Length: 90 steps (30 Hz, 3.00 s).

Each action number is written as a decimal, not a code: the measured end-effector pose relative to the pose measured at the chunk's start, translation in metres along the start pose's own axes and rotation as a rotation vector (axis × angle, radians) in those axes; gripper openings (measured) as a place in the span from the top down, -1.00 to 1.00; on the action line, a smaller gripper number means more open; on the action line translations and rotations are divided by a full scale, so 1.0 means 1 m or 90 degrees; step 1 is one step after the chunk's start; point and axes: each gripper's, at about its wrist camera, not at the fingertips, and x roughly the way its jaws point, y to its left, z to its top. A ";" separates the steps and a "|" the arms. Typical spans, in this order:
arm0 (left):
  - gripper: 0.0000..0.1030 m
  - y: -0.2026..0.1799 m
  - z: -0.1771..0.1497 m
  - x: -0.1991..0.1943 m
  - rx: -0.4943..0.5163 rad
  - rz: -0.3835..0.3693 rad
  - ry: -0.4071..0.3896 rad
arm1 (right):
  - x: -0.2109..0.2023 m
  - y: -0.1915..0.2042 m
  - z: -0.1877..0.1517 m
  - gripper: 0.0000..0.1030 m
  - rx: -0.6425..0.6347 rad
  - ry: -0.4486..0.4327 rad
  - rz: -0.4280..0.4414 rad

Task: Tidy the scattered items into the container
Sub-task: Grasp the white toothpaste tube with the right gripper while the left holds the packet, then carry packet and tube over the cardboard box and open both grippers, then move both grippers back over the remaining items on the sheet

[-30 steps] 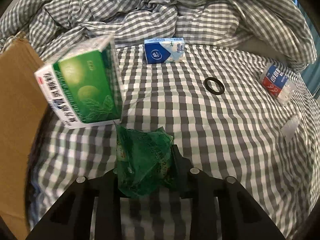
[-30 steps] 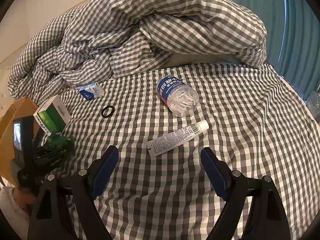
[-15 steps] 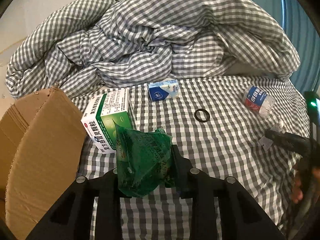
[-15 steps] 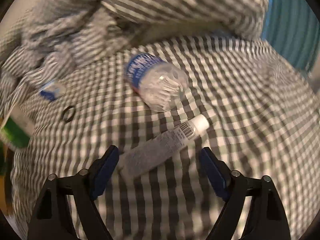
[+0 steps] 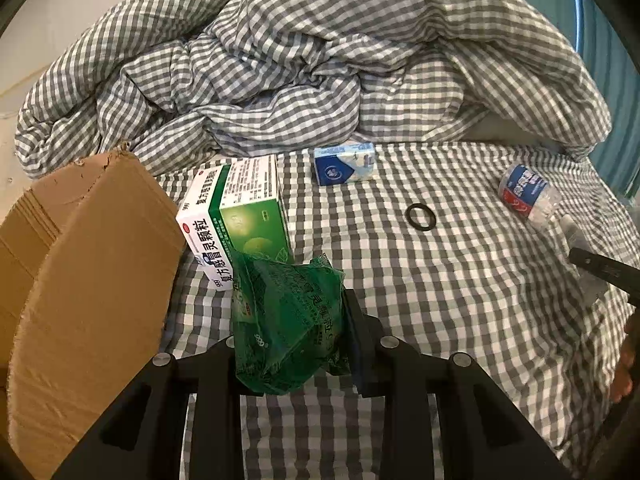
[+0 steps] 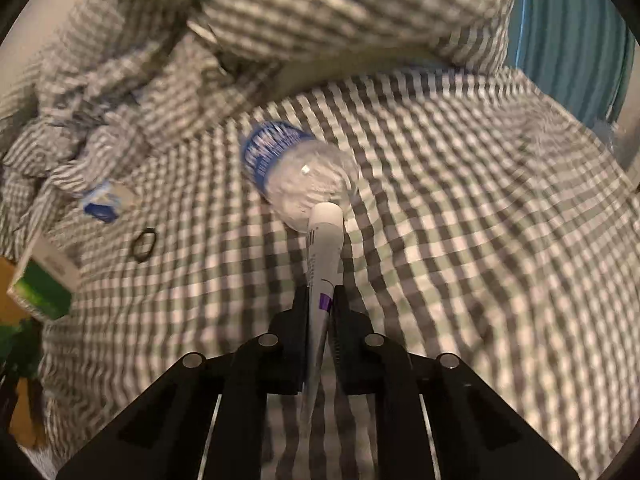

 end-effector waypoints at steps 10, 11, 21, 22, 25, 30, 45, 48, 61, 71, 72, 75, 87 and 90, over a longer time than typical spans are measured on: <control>0.44 0.026 0.001 -0.053 -0.022 0.004 -0.035 | -0.071 0.046 -0.008 0.79 -0.057 -0.032 0.067; 0.44 0.033 0.001 -0.062 -0.028 0.007 -0.040 | -0.078 0.055 -0.009 0.79 -0.067 -0.035 0.072; 0.43 0.142 0.005 -0.147 -0.103 0.085 -0.106 | -0.126 0.148 -0.027 0.79 -0.149 -0.066 0.146; 0.43 0.157 0.001 -0.151 -0.117 0.102 -0.104 | -0.127 0.160 -0.031 0.79 -0.163 -0.066 0.149; 0.43 0.192 -0.012 -0.149 -0.155 0.127 -0.083 | -0.126 0.190 -0.043 0.79 -0.198 -0.054 0.162; 0.34 0.219 -0.029 -0.131 -0.182 0.141 -0.042 | -0.121 0.221 -0.058 0.79 -0.241 -0.036 0.168; -0.64 0.232 -0.047 -0.130 -0.204 0.142 -0.039 | -0.157 0.328 -0.059 0.79 -0.369 -0.060 0.263; -0.65 0.231 -0.051 -0.132 -0.199 0.141 -0.040 | -0.162 0.376 -0.060 0.79 -0.408 -0.047 0.341; -0.65 0.247 -0.060 -0.136 -0.214 0.119 -0.042 | -0.143 0.429 -0.083 -0.15 -0.445 -0.048 0.331; -0.70 0.216 -0.047 -0.136 -0.182 0.100 -0.041 | -0.160 0.371 -0.052 -0.15 -0.390 -0.096 0.298; -0.76 0.208 -0.042 -0.137 -0.174 0.097 -0.043 | -0.162 0.356 -0.047 -0.17 -0.378 -0.107 0.284; -0.88 0.186 -0.031 -0.140 -0.159 0.084 -0.060 | -0.161 0.311 -0.036 -0.38 -0.340 -0.128 0.253; -1.00 0.073 0.015 -0.058 -0.094 0.006 -0.069 | -0.108 0.112 -0.009 -0.40 -0.155 -0.070 0.140; -1.00 0.066 0.021 -0.031 -0.093 0.021 -0.054 | -0.096 0.080 -0.001 -0.40 -0.116 -0.062 0.134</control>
